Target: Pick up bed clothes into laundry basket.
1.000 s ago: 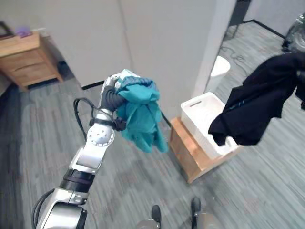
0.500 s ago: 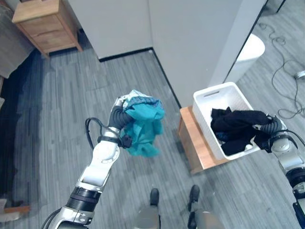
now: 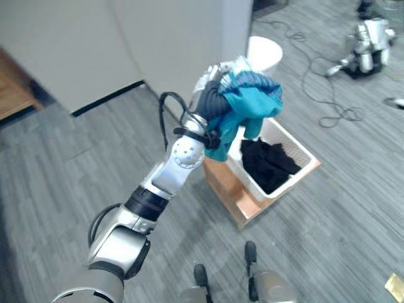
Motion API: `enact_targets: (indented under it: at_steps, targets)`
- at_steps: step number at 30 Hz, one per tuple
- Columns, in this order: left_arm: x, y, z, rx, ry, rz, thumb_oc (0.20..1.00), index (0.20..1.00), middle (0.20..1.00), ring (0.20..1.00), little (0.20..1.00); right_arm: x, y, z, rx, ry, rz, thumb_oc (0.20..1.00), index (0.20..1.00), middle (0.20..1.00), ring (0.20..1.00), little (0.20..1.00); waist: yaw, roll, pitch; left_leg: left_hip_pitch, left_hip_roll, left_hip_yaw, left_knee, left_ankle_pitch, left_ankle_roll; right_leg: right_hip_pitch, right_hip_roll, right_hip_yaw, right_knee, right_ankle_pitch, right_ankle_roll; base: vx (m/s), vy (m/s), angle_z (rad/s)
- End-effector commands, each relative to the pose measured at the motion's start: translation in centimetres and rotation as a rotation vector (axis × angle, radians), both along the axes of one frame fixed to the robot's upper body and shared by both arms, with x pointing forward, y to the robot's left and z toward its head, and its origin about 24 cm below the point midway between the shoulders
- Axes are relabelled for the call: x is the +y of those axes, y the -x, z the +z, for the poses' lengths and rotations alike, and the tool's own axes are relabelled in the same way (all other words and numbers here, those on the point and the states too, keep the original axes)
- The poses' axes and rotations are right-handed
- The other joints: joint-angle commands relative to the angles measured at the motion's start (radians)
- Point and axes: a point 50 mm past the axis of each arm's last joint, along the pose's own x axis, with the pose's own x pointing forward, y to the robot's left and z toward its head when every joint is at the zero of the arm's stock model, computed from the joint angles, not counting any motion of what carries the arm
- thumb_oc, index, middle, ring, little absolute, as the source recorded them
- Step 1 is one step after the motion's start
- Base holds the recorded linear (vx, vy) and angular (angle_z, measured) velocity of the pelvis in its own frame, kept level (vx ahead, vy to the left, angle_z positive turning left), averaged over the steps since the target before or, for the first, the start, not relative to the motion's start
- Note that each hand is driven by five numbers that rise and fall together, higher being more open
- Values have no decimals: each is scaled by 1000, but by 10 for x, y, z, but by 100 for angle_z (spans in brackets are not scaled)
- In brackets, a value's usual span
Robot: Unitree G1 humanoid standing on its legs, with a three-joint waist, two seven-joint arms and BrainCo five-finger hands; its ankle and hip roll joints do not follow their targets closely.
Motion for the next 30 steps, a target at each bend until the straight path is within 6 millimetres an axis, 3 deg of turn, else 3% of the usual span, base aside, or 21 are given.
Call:
enact_targets:
  at_steps: [1, 6, 9, 11, 12, 14, 15, 18, 19, 23, 24, 25, 26, 28, 30]
  targets:
    - [-6, -18, 9, -39, -106, 70, 200, 200, 200, 200, 200, -6, 7, -32, 96, -25, -5, 1000, 1000, 1000, 1000, 1000, -21, -3, -95, -12, 45, 44, 6, -77, 8, 53, -43, -32, 14, -136, 84, 5, 8, -70]
    - [12, -42, 11, -2, -187, 249, 200, 200, 200, 200, 200, -36, 43, -113, 348, -175, -164, 1000, 1000, 1000, 1000, 1000, -106, 11, -94, -11, 46, 94, 6, -85, 8, 17, -34, 7, 14, -123, 88, 36, 21, -41]
    - [36, -61, 4, 67, -266, 414, 200, 200, 200, 200, 200, -51, 71, -163, 485, -328, -282, 1000, 1000, 1000, 1000, 1000, -158, 26, -88, -11, 46, 117, 6, -91, 7, 0, -28, 31, 14, -122, 91, 63, 32, -38]
    - [42, -66, -6, 114, -302, 458, 200, 200, 200, 200, 200, -52, 77, -170, 491, -374, -287, 1000, 1000, 1000, 1000, 1000, -167, 27, -86, -16, 45, 119, 6, -88, 7, -7, -28, 35, 14, -119, 91, 14, -5, -32]
    - [53, -71, -23, 198, -341, 518, 1000, 1000, 1000, 1000, 1000, -49, 82, -182, 498, -442, -280, 1000, 1000, 1000, 1000, 1000, -182, 28, -80, -20, 45, 121, 6, -86, 6, -14, -26, 41, 14, -115, 90, -12, -12, -28]
    - [72, -76, -48, 338, -420, 599, 1000, 1000, 1000, 1000, 1000, -41, 81, -194, 522, -510, -240, 1000, 1000, 1000, 1000, 1000, -200, 29, -73, -31, 44, 127, 6, -80, 3, -29, -23, 49, 14, -109, 89, -20, -12, -23]
    - [97, -75, -56, 398, -475, 679, 1000, 1000, 1000, 1000, 1000, -27, 72, -200, 529, -571, -145, 1000, 1000, 1000, 1000, 1000, -214, 28, -69, -32, 46, 142, 6, -76, 0, -38, -19, 62, 14, -103, 91, -7, -26, -19]
    - [114, -76, -43, 377, -481, 732, 1000, 1000, 1000, 1000, 1000, -13, 62, -193, 522, -567, -34, 1000, 1000, 1000, 1000, 1000, -217, 28, -66, -26, 47, 157, 6, -74, -3, -40, -14, 73, 14, -102, 93, 13, -39, -23]
    - [130, -75, -19, 319, -508, 787, 1000, 1000, 1000, 1000, 1000, -3, 53, -179, 514, -497, 55, 1000, 1000, 1000, 1000, 1000, -214, 34, -67, -16, 51, 167, 6, -72, -6, -35, -12, 80, 14, -102, 94, 16, -59, -31]
    - [146, -72, 27, 194, -535, 816, 1000, 1000, 1000, 1000, 1000, 24, 40, -135, 430, -343, 259, 1000, 1000, 1000, 1000, 1000, -198, 55, -69, 9, 58, 152, 6, -67, -12, -1, -15, 61, 14, -119, 88, 3, -94, -9]
    - [147, -69, 43, 144, -521, 808, 1000, 1000, 1000, 1000, 1000, 27, 38, -127, 418, -316, 290, 1000, 1000, 1000, 1000, 1000, -187, 62, -73, 11, 60, 144, 6, -64, -14, 11, -17, 49, 14, -126, 86, -9, -182, 10]
    - [145, -61, 76, 21, -456, 773, 1000, 1000, 1000, 1000, 1000, 39, 35, -110, 373, -251, 365, 1000, 1000, 1000, 1000, 1000, -158, 74, -81, 12, 65, 125, 6, -56, -19, 35, -23, 19, 14, -140, 80, -2, -152, 20]
    - [145, -61, 76, 22, -456, 774, 1000, 1000, 1000, 1000, 1000, 39, 35, -110, 374, -251, 366, 1000, 1000, 1000, 1000, 1000, -162, 75, -80, 13, 65, 121, 6, -56, -19, 37, -23, 16, 14, -140, 80, -10, -170, 25]
    - [136, -45, 109, -144, -370, 699, 1000, 1000, 1000, 1000, 1000, 59, 32, -90, 317, -164, 471, 1000, 1000, 1000, 1000, 1000, -116, 81, -88, 11, 69, 94, 6, -44, -28, 63, -22, -19, 14, -155, 73, -31, -158, 72]
    - [141, -20, 128, -282, -311, 668, 1000, 1000, 1000, 1000, 1000, 79, 28, -74, 273, -104, 569, 1000, 1000, 1000, 1000, 1000, -71, 88, -91, 4, 75, 65, 6, -29, -33, 81, -20, -49, 14, -168, 64, -47, -148, 83]
